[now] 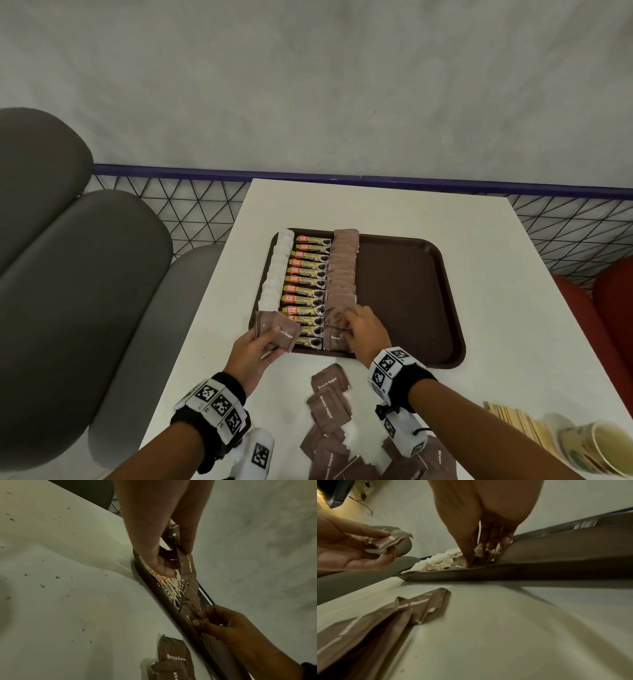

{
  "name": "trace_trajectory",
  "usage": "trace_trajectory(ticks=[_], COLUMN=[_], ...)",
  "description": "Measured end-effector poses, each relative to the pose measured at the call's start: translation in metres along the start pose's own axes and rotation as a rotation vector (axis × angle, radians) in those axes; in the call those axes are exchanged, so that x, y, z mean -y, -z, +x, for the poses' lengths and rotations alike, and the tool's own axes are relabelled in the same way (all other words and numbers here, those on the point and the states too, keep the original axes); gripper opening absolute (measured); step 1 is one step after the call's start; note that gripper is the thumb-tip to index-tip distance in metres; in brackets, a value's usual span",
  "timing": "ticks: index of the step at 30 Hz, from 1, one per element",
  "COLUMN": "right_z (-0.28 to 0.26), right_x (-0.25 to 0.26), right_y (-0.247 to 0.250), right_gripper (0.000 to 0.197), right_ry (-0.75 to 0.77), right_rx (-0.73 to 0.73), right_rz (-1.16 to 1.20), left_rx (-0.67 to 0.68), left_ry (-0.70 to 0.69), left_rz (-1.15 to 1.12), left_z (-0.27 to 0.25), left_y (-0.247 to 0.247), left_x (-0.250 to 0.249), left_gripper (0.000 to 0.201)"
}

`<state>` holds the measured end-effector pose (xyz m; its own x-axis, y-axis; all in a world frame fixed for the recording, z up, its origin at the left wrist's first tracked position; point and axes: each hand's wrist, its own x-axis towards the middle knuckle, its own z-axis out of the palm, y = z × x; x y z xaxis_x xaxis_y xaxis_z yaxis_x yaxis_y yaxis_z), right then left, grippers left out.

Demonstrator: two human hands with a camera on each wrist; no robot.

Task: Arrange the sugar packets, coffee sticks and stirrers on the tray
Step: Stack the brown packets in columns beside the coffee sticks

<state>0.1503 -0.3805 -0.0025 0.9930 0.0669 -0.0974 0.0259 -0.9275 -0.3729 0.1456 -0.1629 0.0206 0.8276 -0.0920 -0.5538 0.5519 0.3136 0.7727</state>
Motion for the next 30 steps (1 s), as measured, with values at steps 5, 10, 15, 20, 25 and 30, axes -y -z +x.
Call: trace_trajectory(ticks=[5, 10, 15, 20, 25, 30], right_z=[-0.006, -0.006, 0.003, 0.015, 0.033, 0.060], right_x=[0.003, 0.009, 0.018, 0.033, 0.025, 0.004], right_y=[0.002, 0.004, 0.009, 0.020, 0.021, 0.036], right_gripper=[0.035, 0.029, 0.017, 0.018, 0.013, 0.017], right_ry=[0.014, 0.009, 0.042, -0.037, -0.140, -0.291], right_rx=[-0.060, -0.118, -0.211, -0.007, 0.010, -0.067], right_rz=[-0.103, -0.088, 0.344, 0.897, 1.090, 1.220], left_rx=[0.034, 0.048, 0.060, 0.065, 0.113, 0.145], left_ry=[-0.011, -0.033, -0.061, -0.092, -0.088, -0.032], left_rz=[-0.001, -0.028, -0.027, -0.028, -0.012, -0.059], left_z=[-0.003, -0.001, 0.004, 0.011, 0.026, 0.046], left_y=[-0.006, -0.013, -0.023, -0.043, -0.066, -0.083], left_x=[0.000, -0.005, -0.013, -0.018, -0.028, -0.039], left_gripper=[0.015, 0.015, 0.019, 0.021, 0.020, 0.024])
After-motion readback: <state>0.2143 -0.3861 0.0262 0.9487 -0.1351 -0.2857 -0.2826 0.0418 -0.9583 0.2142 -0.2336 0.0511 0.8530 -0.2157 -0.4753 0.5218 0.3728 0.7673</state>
